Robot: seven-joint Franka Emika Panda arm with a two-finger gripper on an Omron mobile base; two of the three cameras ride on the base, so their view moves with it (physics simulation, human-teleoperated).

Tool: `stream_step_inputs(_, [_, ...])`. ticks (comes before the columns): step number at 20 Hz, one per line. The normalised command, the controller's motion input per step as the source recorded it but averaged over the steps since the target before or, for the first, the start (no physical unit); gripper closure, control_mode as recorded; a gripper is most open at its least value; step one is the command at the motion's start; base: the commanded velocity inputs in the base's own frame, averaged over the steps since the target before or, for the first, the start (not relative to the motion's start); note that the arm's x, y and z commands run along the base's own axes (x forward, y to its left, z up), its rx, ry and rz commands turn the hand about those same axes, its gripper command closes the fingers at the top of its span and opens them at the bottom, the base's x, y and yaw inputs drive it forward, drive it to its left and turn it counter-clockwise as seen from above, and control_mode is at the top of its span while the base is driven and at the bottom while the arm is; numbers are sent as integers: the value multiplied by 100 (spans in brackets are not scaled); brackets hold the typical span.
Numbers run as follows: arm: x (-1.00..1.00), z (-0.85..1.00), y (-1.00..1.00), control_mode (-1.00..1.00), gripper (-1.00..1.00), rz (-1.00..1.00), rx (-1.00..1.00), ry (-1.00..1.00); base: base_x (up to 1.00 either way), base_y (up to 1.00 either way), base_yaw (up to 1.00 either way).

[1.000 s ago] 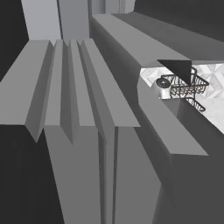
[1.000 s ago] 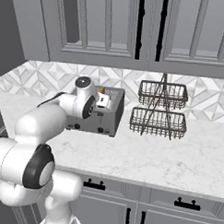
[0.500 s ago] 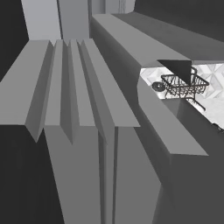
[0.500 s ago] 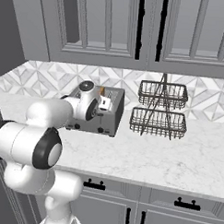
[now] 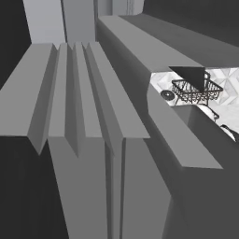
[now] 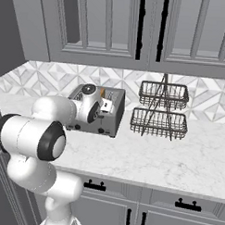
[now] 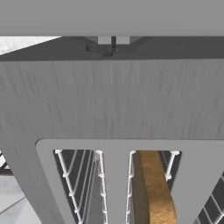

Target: Start the toaster. Once the lever pops up, take the bread to the plate on the dining counter.

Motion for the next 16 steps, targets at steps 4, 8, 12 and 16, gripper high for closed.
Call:
stream_step_inputs(4, [0, -43, 0, -100, 100, 0, 0, 3, 0, 0, 0])
stream_step_inputs(8, [-7, -58, 0, -100, 100, -2, 0, 4, 0, 0, 0])
stream_step_inputs(12, [-15, -53, 0, -100, 100, -1, 0, 3, 0, 0, 0])
stream_step_inputs(16, [-7, -48, 0, -100, 100, 0, 0, 0, 0, 0, 0])
